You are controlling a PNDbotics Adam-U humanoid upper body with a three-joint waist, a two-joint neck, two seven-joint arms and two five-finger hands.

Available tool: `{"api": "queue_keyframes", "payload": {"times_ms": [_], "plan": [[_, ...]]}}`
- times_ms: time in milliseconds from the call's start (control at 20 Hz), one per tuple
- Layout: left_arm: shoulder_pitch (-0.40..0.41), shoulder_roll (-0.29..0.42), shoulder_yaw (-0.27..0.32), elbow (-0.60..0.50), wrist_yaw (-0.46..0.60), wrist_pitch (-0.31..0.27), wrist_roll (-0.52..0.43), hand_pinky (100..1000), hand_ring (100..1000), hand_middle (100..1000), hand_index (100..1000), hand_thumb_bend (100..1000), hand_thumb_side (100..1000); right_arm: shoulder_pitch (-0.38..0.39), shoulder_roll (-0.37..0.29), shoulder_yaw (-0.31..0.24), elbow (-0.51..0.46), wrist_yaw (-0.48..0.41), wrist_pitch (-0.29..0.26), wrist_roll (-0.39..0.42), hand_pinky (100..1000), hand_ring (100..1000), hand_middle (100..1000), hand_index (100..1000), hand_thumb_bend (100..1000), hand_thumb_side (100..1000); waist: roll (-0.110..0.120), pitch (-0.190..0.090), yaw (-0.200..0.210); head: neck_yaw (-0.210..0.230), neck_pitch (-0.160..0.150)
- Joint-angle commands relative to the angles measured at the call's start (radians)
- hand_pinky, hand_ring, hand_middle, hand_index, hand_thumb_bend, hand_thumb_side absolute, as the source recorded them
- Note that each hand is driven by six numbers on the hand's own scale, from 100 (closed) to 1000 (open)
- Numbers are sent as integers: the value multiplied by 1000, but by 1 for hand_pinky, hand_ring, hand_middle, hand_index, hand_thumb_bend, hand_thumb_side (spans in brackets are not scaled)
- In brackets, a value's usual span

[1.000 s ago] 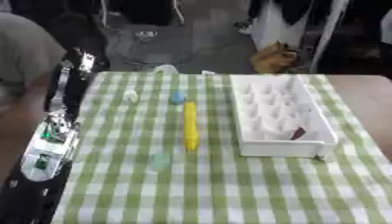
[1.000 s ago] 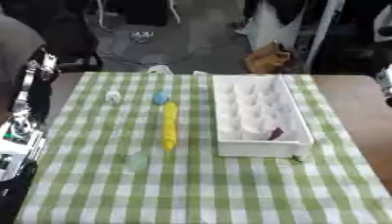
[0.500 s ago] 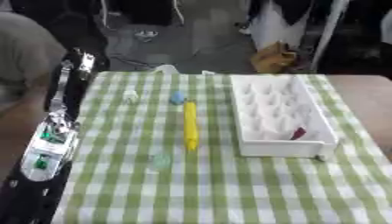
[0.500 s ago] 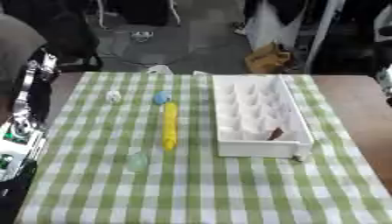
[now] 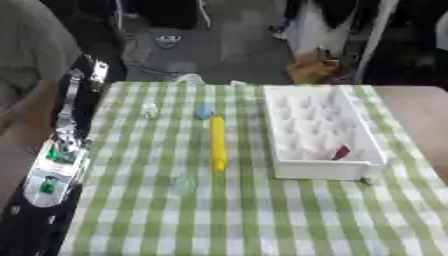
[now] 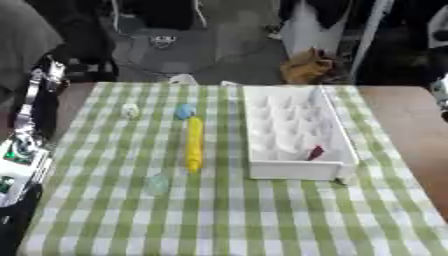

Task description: Pick up objects on the table and place them in the box.

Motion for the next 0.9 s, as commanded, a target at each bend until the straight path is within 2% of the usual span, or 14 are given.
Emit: {"api": "queue_keyframes", "payload": {"times_ms": [50,100,150,200,250,300,350,400,650,700,750,900], "plan": [[-10,22,9,-1,-34,18,-16,713,741,779,886,495,834,-15,-29,-10,-16,4,2,-1,743,780,783,944,258,551,-19,10,1,-1,-8],[-11,25,10,0,-50,30,-27,713,741,779,886,495,834,-15,-29,-10,-16,4,2,-1,743,780,783,944,258,551,-19,10,1,-1,-8],[-7,32,7,6,-67,43,-40,721,749,787,885,558,749,-16,-29,-9,-16,4,2,-1,743,780,783,944,258,551,-18,11,0,-1,-9],[-6,50,-10,22,-85,59,-56,722,751,788,885,569,741,-16,-29,-8,-16,4,2,0,743,780,783,944,259,551,-17,11,-2,0,-8],[-8,74,-32,44,-103,75,-72,726,756,781,877,637,695,-18,-29,-7,-16,4,2,1,743,780,783,944,259,551,-16,11,-5,3,-8],[-15,95,-57,63,-121,93,-90,726,756,781,877,637,695,-19,-28,-7,-16,4,2,2,743,780,783,944,259,551,-16,11,-6,4,-8],[-21,108,-76,74,-138,110,-107,728,758,770,868,682,670,-19,-28,-6,-16,4,2,2,743,780,783,944,259,551,-16,10,-7,4,-8],[-27,120,-96,84,-155,127,-123,728,758,770,868,682,670,-19,-28,-5,-16,4,2,3,743,780,783,944,259,551,-16,10,-9,5,-9],[-61,169,-182,106,-240,207,-209,741,778,743,847,791,646,-22,-28,-3,-16,3,2,6,743,780,783,944,260,551,-14,9,-16,10,-9],[-66,175,-198,108,-258,216,-227,741,778,743,847,791,646,-22,-28,-3,-16,3,2,7,743,780,783,944,260,551,-14,9,-17,10,-8],[-70,180,-209,112,-276,219,-245,744,784,732,834,831,646,-23,-29,-2,-16,2,1,8,743,780,783,944,260,551,-13,9,-20,12,-8],[-83,216,-277,153,-328,187,-297,747,788,728,827,845,649,-28,-28,2,-16,1,1,13,743,780,783,944,260,551,-11,9,-30,19,-8]]}}
